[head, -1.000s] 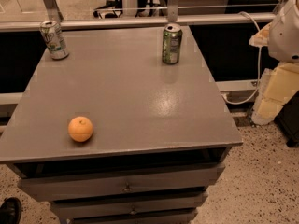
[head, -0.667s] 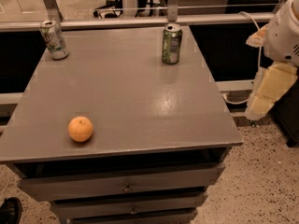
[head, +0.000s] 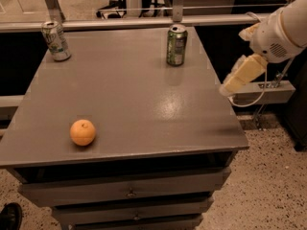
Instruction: Move green can near orange
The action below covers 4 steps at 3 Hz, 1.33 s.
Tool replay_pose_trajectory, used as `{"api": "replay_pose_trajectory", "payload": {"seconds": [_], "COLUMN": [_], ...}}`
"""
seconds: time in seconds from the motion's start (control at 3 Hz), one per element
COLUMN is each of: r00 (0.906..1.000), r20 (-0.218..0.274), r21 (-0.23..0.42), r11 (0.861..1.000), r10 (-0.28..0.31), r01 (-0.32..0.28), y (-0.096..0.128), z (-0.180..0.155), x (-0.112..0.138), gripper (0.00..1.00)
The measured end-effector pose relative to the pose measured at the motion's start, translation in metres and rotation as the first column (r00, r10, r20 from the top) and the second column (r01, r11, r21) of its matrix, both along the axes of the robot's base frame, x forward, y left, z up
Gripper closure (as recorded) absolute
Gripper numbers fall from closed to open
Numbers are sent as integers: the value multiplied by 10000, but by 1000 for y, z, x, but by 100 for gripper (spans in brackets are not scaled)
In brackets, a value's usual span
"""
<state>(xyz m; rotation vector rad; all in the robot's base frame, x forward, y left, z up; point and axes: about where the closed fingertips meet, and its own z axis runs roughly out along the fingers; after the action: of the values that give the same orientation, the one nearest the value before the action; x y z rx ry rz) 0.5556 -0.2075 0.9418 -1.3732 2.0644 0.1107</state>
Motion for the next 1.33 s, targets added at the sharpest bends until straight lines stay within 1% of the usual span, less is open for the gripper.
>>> {"api": "replay_pose_trajectory", "payload": {"seconds": [0.33, 0.67, 1.0, 1.33], "r00": [9956, 9956, 9944, 9919], "r20": [860, 865, 992, 1167], "r21": [1561, 1572, 1934, 2777], "r11": [9874, 9873, 9810, 9605], "r10": [-384, -370, -376, -508], "r01": [246, 231, 178, 165], "y": [15, 16, 25, 45], "z": [10, 10, 4, -11], "x": [42, 42, 53, 83], "gripper": [0, 0, 0, 0]}}
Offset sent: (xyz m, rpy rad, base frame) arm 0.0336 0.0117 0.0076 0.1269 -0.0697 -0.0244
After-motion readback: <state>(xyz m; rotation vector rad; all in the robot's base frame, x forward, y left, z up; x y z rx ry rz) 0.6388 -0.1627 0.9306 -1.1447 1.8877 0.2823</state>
